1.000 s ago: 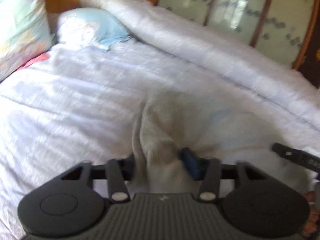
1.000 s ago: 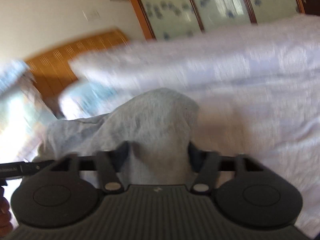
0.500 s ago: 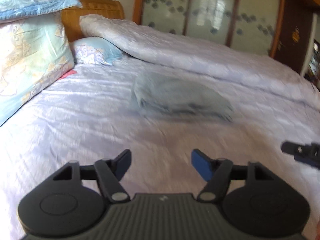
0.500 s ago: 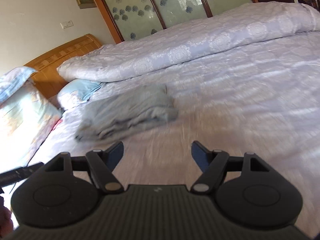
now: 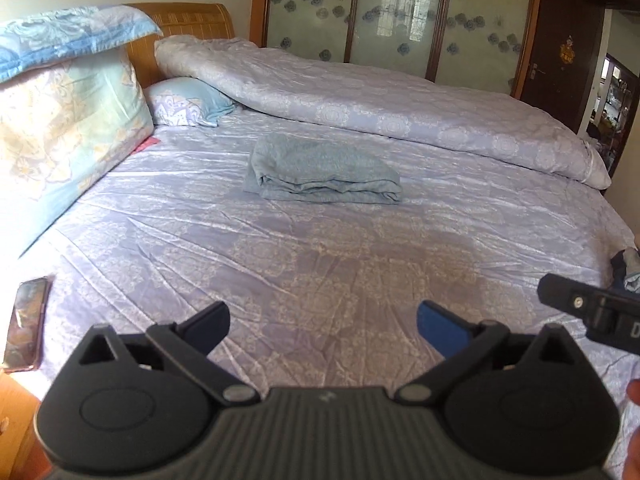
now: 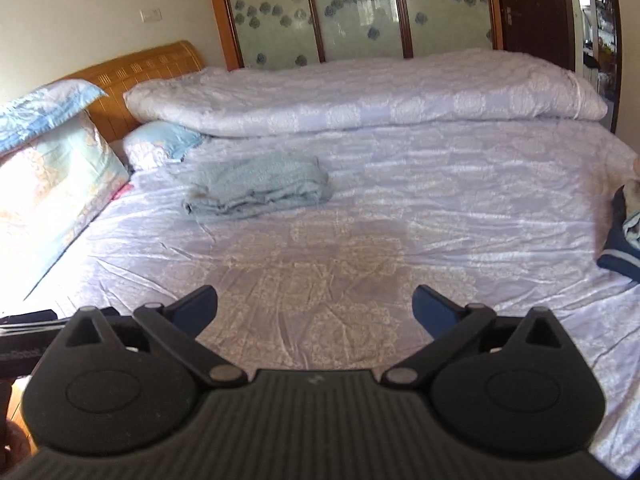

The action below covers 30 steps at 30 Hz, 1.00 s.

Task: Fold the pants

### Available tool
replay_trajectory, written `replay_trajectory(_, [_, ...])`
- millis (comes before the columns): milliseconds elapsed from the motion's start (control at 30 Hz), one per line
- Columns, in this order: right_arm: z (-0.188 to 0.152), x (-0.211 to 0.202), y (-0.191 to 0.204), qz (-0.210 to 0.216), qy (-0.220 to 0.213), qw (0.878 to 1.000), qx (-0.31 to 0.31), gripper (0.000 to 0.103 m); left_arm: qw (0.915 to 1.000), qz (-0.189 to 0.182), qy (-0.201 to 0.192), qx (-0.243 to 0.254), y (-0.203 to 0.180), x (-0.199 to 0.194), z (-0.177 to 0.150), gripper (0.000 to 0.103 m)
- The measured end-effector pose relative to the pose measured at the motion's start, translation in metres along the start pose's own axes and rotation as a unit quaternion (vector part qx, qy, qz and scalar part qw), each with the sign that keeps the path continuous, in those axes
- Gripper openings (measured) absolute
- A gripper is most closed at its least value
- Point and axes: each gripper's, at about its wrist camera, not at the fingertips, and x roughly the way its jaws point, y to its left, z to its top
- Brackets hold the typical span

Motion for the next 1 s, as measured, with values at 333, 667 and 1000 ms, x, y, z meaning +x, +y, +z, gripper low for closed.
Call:
replay_trajectory(333, [-0.001,-0.042,0.025,-0.007,-0.042,0.999,-0.025,0.103,0.9980,0.049,-0.035,0.019,-0.008,-0.029,-0.004,0.103])
replay_trajectory(667, [-0.006,-0.042,0.033,-0.015,-0.046,0.999,-0.005,0.103,0.9943,0.085,-0.050,0.040,-0.010,-0.029,-0.010,0.103])
replay_trajectory(1000, [-0.012,-0.034,0.041,-0.024,-0.034,0.999,-0.023,0.103,0.9970,0.054,-0.004,0.055,-0.020,-0.009,-0.019,0.103])
